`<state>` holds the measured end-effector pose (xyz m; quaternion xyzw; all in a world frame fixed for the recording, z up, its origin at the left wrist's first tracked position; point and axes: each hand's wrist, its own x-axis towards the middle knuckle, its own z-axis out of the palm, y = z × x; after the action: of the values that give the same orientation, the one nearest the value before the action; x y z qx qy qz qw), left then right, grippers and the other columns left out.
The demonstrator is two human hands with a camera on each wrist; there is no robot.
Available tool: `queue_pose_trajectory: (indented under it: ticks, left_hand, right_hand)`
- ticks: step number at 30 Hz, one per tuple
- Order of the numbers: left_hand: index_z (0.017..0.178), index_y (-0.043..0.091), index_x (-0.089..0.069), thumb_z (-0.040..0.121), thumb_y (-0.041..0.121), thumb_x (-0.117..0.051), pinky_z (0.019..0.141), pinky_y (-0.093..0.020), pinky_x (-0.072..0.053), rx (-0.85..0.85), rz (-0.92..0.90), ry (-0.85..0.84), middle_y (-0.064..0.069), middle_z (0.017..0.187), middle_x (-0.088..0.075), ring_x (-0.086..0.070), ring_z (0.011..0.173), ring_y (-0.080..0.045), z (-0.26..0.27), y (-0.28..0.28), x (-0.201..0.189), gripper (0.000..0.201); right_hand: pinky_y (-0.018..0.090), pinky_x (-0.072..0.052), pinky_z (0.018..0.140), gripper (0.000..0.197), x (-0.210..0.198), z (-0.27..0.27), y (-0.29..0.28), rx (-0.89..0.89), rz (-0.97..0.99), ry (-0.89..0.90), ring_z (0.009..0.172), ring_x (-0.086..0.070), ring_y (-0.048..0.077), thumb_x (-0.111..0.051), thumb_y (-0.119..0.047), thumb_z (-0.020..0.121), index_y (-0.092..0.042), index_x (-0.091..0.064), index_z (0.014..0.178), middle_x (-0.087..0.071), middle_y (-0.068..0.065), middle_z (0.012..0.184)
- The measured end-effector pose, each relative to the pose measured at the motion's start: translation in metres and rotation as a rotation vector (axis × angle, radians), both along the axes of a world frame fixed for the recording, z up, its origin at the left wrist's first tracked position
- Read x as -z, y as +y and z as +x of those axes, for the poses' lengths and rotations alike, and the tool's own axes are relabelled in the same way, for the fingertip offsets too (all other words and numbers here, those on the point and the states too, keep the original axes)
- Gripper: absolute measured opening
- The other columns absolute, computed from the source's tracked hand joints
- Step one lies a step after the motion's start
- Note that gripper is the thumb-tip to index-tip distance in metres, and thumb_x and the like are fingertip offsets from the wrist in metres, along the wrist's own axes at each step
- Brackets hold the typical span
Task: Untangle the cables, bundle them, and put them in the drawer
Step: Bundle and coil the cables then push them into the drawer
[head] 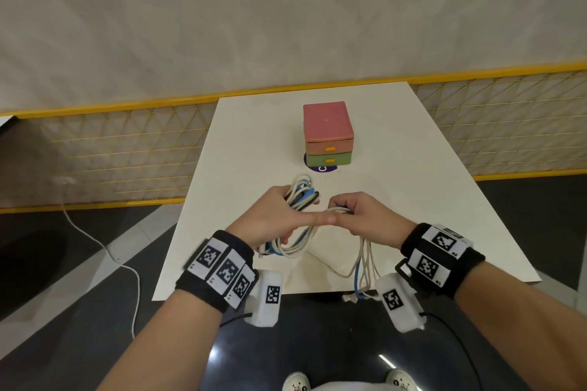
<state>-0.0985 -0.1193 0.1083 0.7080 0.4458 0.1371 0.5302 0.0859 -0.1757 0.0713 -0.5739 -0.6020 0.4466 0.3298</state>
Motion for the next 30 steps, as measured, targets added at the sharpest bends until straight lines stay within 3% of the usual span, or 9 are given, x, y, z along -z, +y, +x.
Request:
queue_pose_trajectory:
  ticks: [6, 10, 12, 15, 18, 20, 24, 28, 30]
  left_hand:
    - [0.076, 0.007, -0.064, 0.077, 0.023, -0.077, 0.053, -0.021, -0.038, -0.081, 0.033, 0.056, 0.0, 0.06, -0.051, -0.046, 0.053, -0.012, 0.013, -0.006, 0.02, 0.02]
    - [0.088, 0.014, -0.053, 0.081, 0.023, -0.076, 0.071, -0.027, -0.043, -0.096, 0.095, 0.04, -0.003, 0.095, -0.053, -0.054, 0.083, -0.017, 0.012, 0.0, 0.018, 0.026]
    - [0.099, 0.016, -0.058, 0.085, 0.028, -0.073, 0.074, -0.027, -0.047, -0.098, 0.057, 0.011, 0.0, 0.091, -0.063, -0.058, 0.081, -0.015, 0.009, 0.005, 0.013, 0.023]
    - [0.082, 0.014, -0.065, 0.092, 0.029, -0.066, 0.087, -0.038, -0.052, -0.047, -0.037, -0.07, -0.001, 0.072, -0.073, -0.068, 0.075, -0.017, 0.009, 0.003, 0.012, 0.017]
    - [0.068, 0.013, -0.054, 0.086, 0.035, -0.071, 0.075, -0.043, -0.053, -0.115, -0.14, -0.195, -0.001, 0.052, -0.055, -0.058, 0.049, -0.019, 0.015, -0.002, 0.02, 0.034]
    - [0.07, 0.013, -0.052, 0.083, 0.044, -0.073, 0.065, -0.034, -0.051, -0.134, -0.066, -0.096, 0.0, 0.052, -0.053, -0.056, 0.046, -0.017, 0.021, -0.003, 0.024, 0.039]
    - [0.076, 0.015, -0.047, 0.079, 0.056, -0.07, 0.057, -0.027, -0.048, -0.171, 0.041, -0.027, -0.001, 0.064, -0.052, -0.061, 0.049, -0.016, 0.035, -0.002, 0.025, 0.048]
    - [0.079, 0.015, -0.054, 0.068, 0.075, -0.058, 0.063, -0.03, -0.051, -0.161, -0.039, -0.105, -0.005, 0.07, -0.058, -0.061, 0.062, -0.019, 0.048, -0.005, 0.02, 0.061]
    - [0.081, 0.015, -0.061, 0.076, 0.068, -0.06, 0.062, -0.021, -0.053, -0.185, -0.099, -0.179, -0.003, 0.072, -0.066, -0.064, 0.065, -0.015, 0.055, -0.009, 0.017, 0.053]
  right_hand:
    - [0.016, -0.031, 0.052, 0.027, -0.005, 0.002, 0.002, -0.007, -0.024, 0.077, 0.055, -0.036, 0.007, -0.062, -0.026, 0.09, 0.0, -0.063, 0.09, -0.046, -0.001, 0.066]
    - [0.019, -0.038, 0.058, 0.018, 0.002, 0.015, -0.005, -0.036, -0.033, 0.178, 0.058, -0.042, 0.011, -0.055, -0.019, 0.095, -0.002, -0.06, 0.093, -0.045, -0.003, 0.064]
    - [0.021, -0.045, 0.067, 0.022, 0.012, 0.022, -0.012, -0.033, -0.041, 0.15, 0.064, -0.055, 0.014, -0.05, -0.02, 0.097, 0.001, -0.055, 0.094, -0.051, 0.001, 0.068]
    - [0.023, -0.048, 0.077, 0.023, 0.028, 0.025, -0.021, -0.041, -0.075, 0.101, 0.077, -0.067, 0.017, -0.039, -0.022, 0.101, -0.007, -0.05, 0.088, -0.052, 0.004, 0.073]
    - [0.035, -0.055, 0.079, 0.026, 0.029, 0.022, -0.02, 0.038, -0.057, 0.119, 0.06, -0.058, 0.014, -0.036, -0.027, 0.102, -0.009, -0.046, 0.087, -0.044, 0.001, 0.067]
    - [0.034, -0.055, 0.064, 0.028, 0.019, 0.019, -0.015, 0.179, -0.032, 0.191, 0.05, -0.041, 0.009, -0.037, -0.03, 0.101, -0.009, -0.045, 0.084, -0.037, 0.0, 0.064]
    - [0.022, -0.031, 0.045, 0.03, 0.002, 0.003, -0.003, 0.291, 0.001, 0.294, 0.047, -0.028, 0.007, -0.036, -0.031, 0.102, -0.014, -0.038, 0.077, -0.032, -0.002, 0.062]
    - [0.02, -0.032, 0.048, 0.024, -0.002, -0.007, 0.001, 0.169, 0.098, 0.023, 0.048, -0.034, 0.004, -0.032, -0.023, 0.102, -0.013, -0.041, 0.082, -0.041, -0.005, 0.061]
    - [0.017, -0.033, 0.053, 0.026, -0.005, -0.008, 0.001, 0.09, 0.148, -0.134, 0.05, -0.043, 0.004, -0.033, -0.015, 0.1, -0.021, -0.045, 0.077, -0.047, -0.005, 0.063]
